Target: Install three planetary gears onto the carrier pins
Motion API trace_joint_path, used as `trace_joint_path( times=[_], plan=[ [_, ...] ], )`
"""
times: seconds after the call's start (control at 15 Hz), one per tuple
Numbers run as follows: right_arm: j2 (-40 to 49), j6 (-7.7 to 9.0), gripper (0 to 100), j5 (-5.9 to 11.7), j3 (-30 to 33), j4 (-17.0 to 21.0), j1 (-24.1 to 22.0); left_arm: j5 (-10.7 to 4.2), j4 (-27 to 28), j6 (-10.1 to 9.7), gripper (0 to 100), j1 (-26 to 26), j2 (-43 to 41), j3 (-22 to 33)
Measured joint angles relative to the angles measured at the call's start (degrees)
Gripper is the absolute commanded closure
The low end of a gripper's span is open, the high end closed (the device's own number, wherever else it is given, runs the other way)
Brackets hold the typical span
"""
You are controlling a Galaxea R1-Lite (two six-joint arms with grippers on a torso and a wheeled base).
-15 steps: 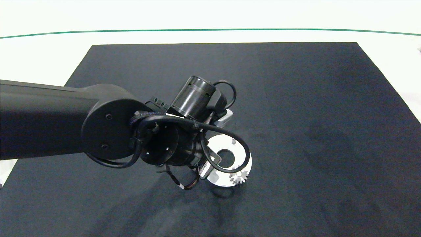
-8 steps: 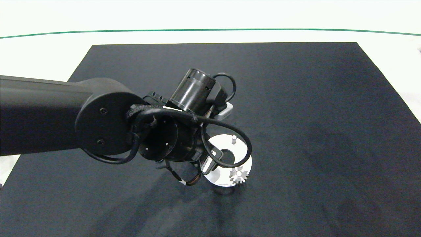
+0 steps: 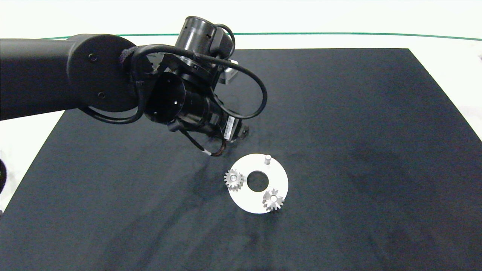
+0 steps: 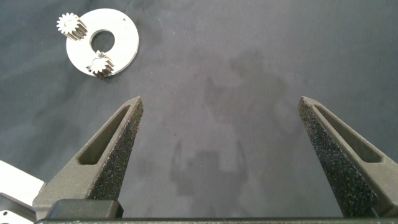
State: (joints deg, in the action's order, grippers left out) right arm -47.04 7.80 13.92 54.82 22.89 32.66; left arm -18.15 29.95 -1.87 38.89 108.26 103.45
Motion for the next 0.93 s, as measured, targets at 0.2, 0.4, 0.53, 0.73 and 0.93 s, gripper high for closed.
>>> trace_joint_path(
  times=[0.2,0.4,0.53,0.73,0.93],
  plan=[
    [0.82,0.95,0,0.05,0.09,0.0,-0.05,-0.06,0.11,-3.28,0,-2.67,3.23,5.62],
    [1.27,1.06,0,0.07,0.09,0.0,-0.09,-0.06,0.06,-4.78,0,-4.69,5.71,8.09],
    [1.4,1.06,0,0.07,0.06,0.0,-0.09,-0.09,0.02,-4.94,0,-6.53,7.08,9.12],
    [1.54,1.04,0,0.05,0.11,0.0,-0.09,-0.09,0.04,-4.91,0,-9.07,8.28,9.56],
    [1.56,1.04,0,0.07,0.11,0.0,-0.09,-0.09,0.22,-4.85,0,-10.14,8.47,9.29]
  ],
)
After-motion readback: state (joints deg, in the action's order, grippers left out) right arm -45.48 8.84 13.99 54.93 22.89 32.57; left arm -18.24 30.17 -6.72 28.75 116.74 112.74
